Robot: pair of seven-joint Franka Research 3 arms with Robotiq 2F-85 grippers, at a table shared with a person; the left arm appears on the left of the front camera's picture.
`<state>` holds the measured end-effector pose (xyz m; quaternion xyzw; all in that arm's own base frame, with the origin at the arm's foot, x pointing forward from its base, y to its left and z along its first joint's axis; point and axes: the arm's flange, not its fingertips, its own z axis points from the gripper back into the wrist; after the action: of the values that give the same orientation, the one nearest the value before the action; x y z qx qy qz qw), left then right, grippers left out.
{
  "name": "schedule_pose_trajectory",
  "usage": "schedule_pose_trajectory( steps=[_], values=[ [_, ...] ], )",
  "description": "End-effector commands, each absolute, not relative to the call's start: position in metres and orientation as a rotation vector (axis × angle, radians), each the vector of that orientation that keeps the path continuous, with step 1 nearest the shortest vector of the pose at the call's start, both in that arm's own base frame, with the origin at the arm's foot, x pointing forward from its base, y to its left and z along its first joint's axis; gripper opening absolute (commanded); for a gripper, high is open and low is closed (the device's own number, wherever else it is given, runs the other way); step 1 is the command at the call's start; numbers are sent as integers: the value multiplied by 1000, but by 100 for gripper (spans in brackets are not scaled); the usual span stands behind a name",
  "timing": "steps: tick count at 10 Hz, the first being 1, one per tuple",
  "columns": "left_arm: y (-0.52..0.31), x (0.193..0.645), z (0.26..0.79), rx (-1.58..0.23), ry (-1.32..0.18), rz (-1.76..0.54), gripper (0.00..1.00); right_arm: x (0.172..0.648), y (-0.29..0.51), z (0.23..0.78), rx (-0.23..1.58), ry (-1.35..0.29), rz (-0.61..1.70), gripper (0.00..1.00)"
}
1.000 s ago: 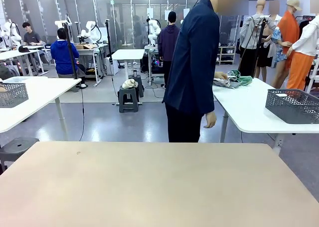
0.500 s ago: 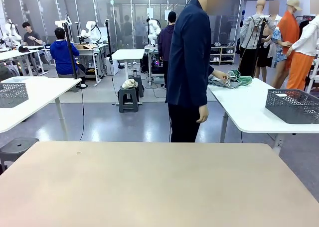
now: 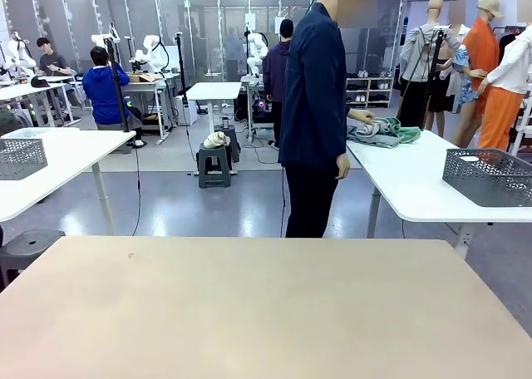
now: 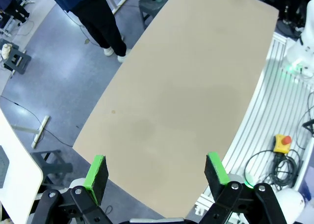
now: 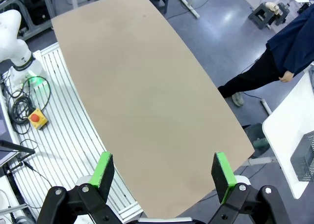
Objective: Fold the towels and place them in the basket.
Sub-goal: When a person lays out a Towel with hook on the table, fold it in half twice.
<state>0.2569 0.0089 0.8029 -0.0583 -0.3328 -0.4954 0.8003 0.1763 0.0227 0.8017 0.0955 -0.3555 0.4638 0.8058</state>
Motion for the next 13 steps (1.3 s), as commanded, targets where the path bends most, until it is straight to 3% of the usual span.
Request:
schedule_pose_trajectory(
  steps=[1,13],
  values=[
    [8,257,802,-127,-713,-1069,100,175,22,803,197,-770,988,100],
    [8,257,802,-127,-713,-1069,100,175,22,803,197,-770,988,100]
  ],
)
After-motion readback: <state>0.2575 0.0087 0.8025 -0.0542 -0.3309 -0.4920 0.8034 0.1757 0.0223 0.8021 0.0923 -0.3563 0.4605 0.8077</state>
